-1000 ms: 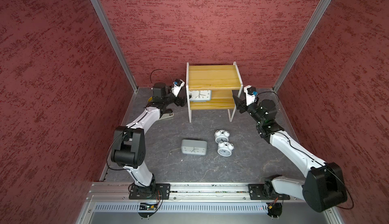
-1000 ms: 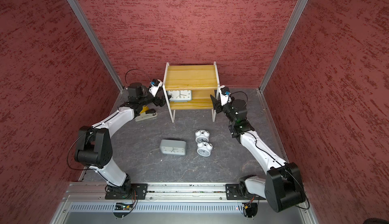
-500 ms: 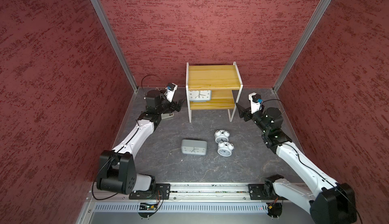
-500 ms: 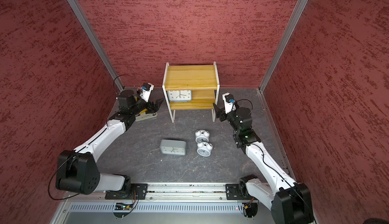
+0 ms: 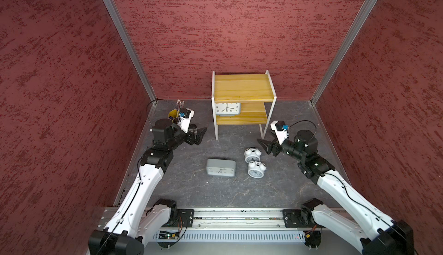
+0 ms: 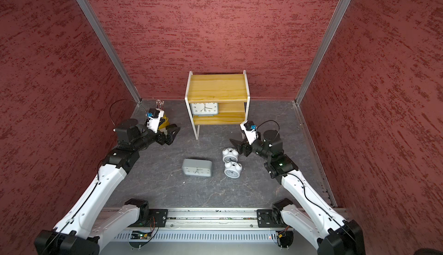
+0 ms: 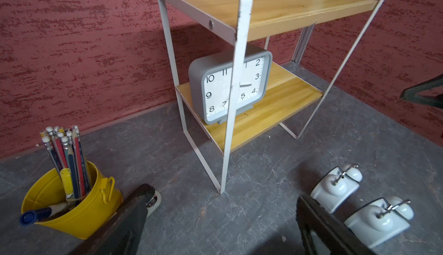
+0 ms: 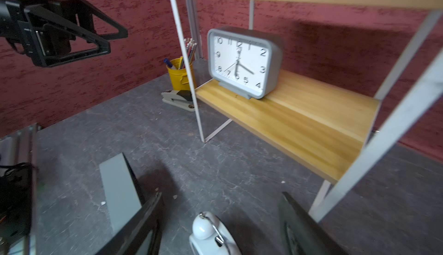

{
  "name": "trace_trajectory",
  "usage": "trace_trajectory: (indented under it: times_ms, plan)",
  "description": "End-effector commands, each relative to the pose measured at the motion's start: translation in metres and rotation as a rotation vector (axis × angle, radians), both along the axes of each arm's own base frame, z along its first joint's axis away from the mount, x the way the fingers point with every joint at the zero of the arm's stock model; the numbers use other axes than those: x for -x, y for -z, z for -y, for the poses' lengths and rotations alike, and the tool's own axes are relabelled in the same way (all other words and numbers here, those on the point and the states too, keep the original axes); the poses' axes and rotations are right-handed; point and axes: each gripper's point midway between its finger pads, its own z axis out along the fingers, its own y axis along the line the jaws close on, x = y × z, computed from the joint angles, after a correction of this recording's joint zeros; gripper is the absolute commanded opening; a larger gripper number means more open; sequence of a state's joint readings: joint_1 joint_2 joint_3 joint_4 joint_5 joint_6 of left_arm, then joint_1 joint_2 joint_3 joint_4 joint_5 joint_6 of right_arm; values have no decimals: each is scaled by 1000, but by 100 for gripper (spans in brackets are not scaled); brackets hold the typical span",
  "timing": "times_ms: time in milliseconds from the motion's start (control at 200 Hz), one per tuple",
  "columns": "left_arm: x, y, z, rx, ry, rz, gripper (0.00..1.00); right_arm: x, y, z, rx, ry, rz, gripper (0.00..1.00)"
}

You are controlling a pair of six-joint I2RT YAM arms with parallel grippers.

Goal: Place the alarm clocks on the shelf by style
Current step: Pick up the alarm from the center of the board.

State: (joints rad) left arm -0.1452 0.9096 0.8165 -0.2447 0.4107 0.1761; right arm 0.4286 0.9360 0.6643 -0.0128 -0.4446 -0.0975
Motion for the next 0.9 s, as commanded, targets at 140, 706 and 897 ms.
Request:
trace_trajectory:
  times_ms: [140, 706, 897]
  plan:
    - [29, 24, 3, 27, 34, -26, 100, 51, 39, -56, 100, -290, -89, 79]
    - [29, 24, 6, 33, 55, -43, 100, 68, 86, -122, 264, -416, -115, 83]
    - [29, 24, 6, 31, 56, -44, 100, 64, 101, -131, 307, -421, -142, 83]
